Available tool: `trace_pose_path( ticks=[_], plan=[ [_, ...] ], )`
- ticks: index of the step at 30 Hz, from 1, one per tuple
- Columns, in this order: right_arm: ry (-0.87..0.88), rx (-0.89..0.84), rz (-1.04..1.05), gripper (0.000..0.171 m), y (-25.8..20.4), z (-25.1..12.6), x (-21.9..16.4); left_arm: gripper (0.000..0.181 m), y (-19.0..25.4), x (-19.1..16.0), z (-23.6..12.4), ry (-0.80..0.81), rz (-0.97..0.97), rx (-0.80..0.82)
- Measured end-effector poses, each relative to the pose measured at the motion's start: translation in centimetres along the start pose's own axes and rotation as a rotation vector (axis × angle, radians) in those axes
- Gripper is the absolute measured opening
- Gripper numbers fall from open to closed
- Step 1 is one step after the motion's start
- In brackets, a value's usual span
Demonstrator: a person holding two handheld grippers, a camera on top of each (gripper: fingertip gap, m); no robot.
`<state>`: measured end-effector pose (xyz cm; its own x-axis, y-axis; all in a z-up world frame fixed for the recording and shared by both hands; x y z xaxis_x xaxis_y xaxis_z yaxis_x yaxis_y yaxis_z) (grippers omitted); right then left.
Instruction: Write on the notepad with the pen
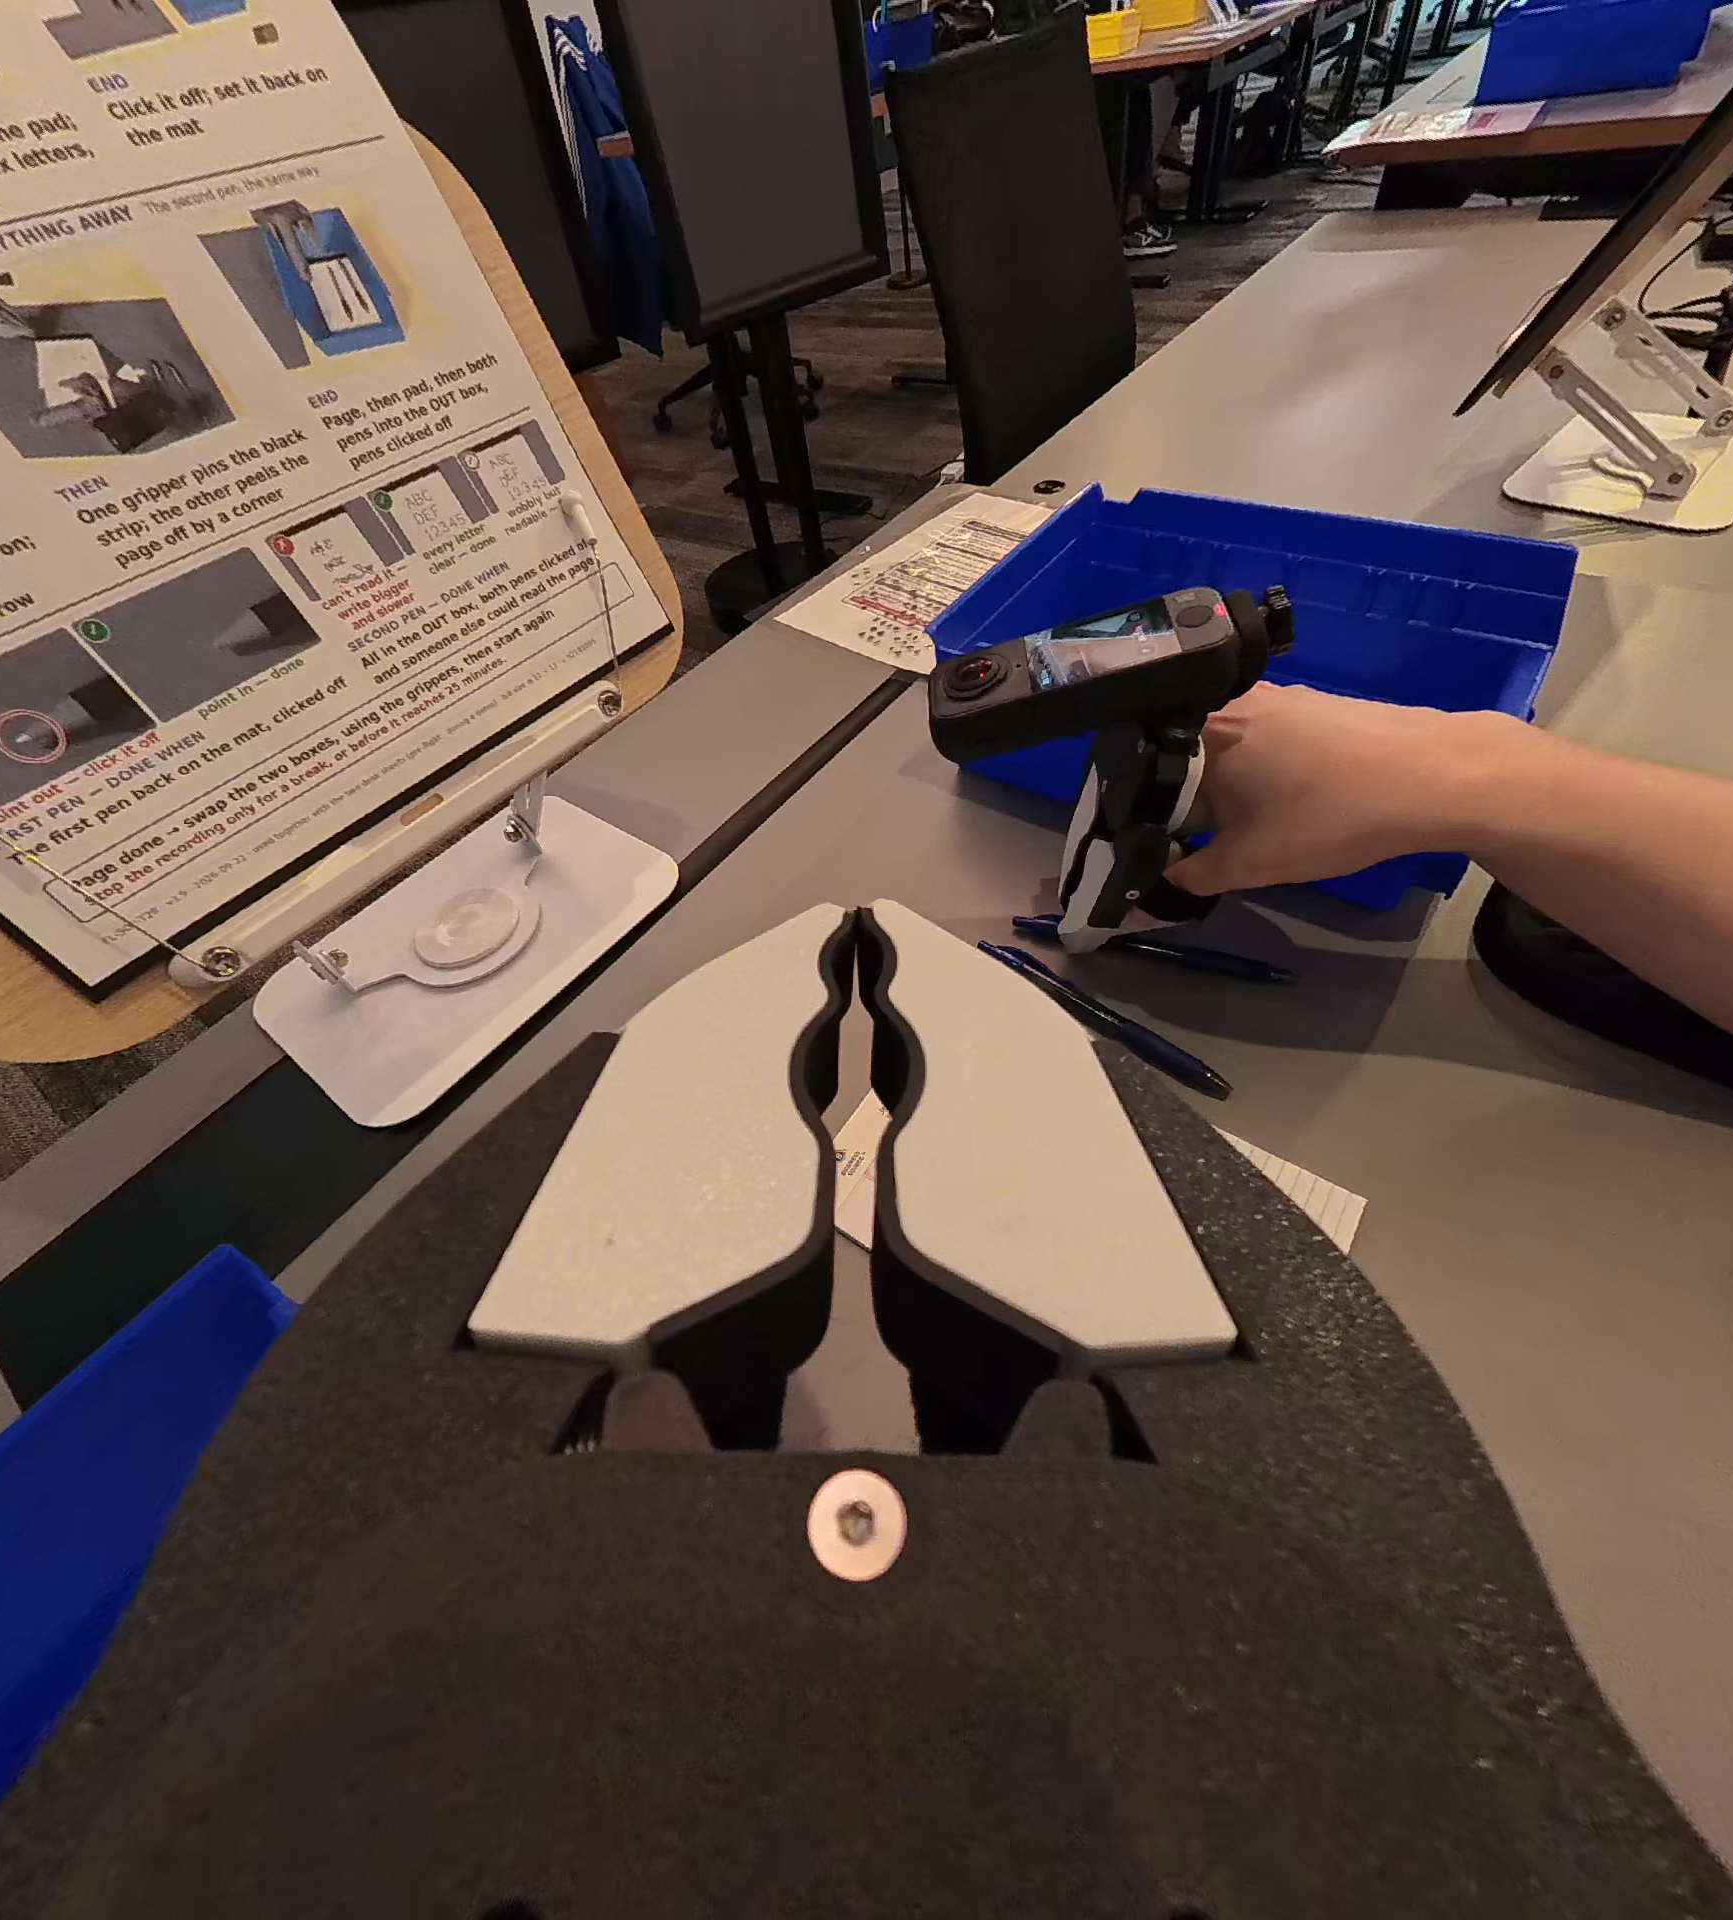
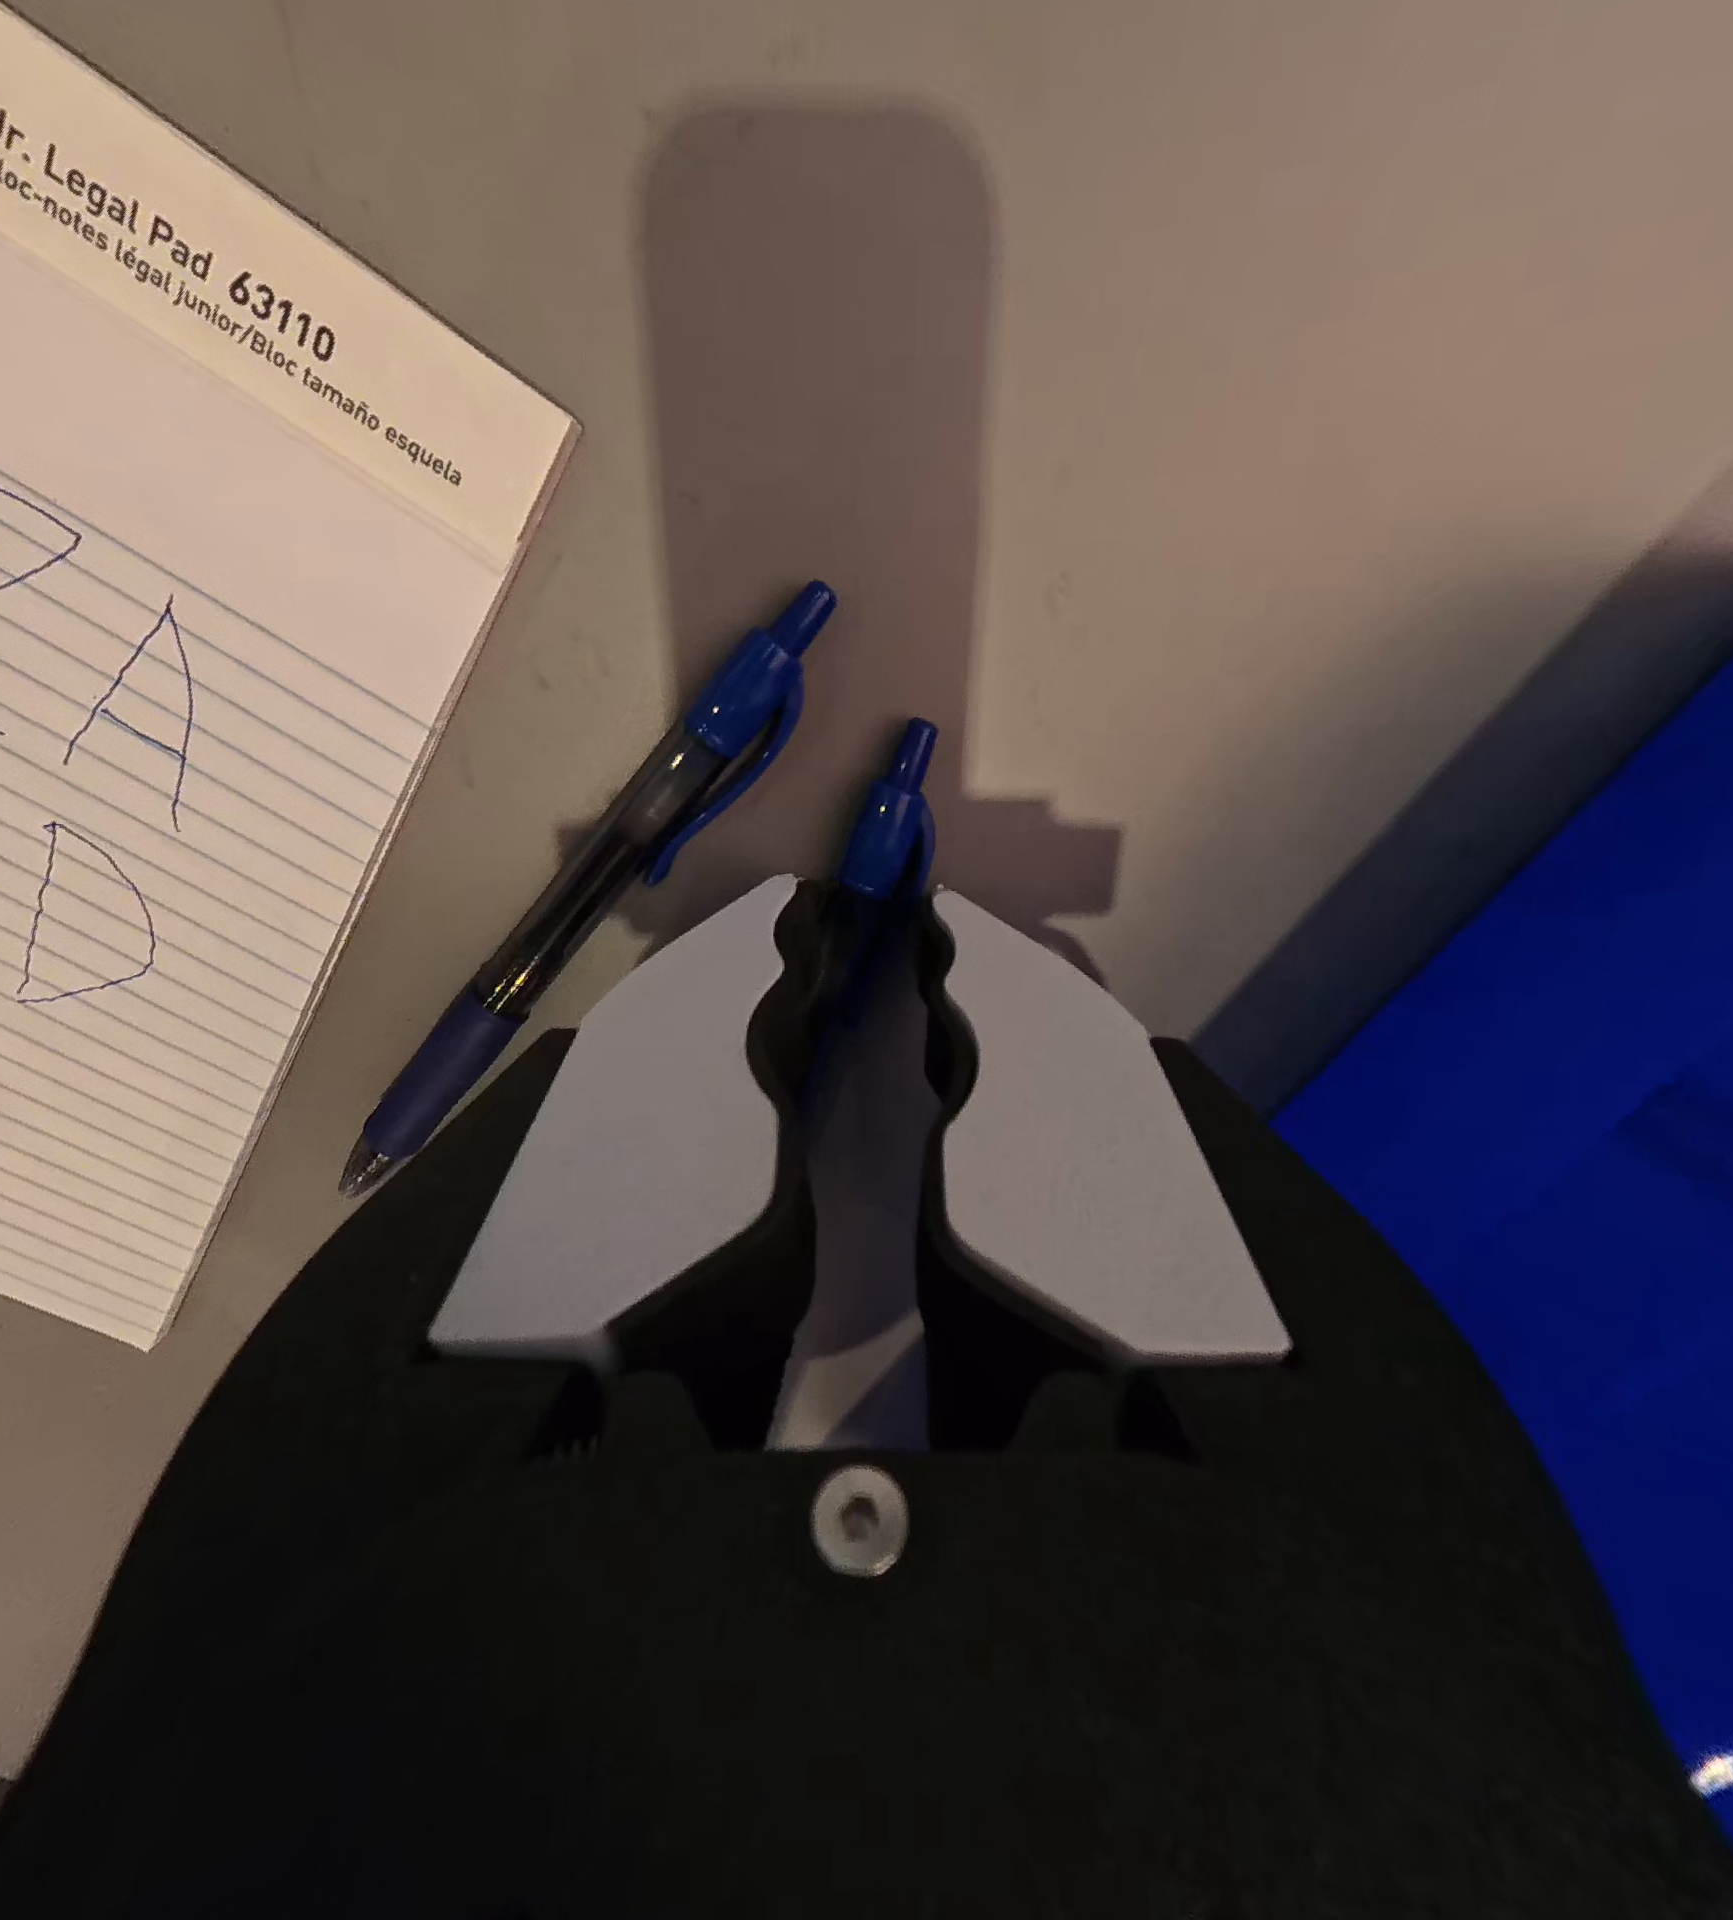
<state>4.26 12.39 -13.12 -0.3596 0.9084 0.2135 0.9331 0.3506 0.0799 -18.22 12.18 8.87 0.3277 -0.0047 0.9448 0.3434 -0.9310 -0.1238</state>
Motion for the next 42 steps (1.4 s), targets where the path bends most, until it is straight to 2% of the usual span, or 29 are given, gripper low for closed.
trace_pose_path(
  ticks=[21,27,31,34,39,42],
  plan=[
    [0.023,0.065,0.046,0.016,-0.1,-0.1,0.2,0.000,0.0,-0.3,0.2,-0.017,0.018,-0.001],
    [0.081,0.075,0.033,0.016,-0.4,-1.2,0.9,0.000,0.0,-0.4,0.4,-0.016,0.006,-0.016],
    [0.197,0.141,0.013,0.014,-1.1,-3.4,2.0,0.000,0.3,-0.6,0.9,-0.018,-0.008,-0.040],
    [0.363,0.291,-0.010,0.014,-2.6,-6.7,3.3,0.000,1.0,-1.2,1.8,-0.024,-0.038,-0.094],
    [0.668,0.559,-0.103,0.014,-4.8,-13.6,4.3,0.002,3.4,-2.2,4.6,-0.003,-0.120,-0.285],
    [0.809,0.687,-0.186,0.014,-5.7,-16.9,4.1,0.014,4.9,-2.5,6.2,0.054,-0.201,-0.406]
  ],
)
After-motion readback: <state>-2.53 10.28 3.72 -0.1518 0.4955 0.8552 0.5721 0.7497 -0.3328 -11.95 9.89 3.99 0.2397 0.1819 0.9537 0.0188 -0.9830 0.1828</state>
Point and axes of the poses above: each gripper's, where its closed fingertips meet, z out along the fingers, x out of its top, y = z × x across the jaws, the point moved 3 cm from there along -z, back along the fingers, and after that the axes turned 3 degrees about -x, right-handed, at the moved point
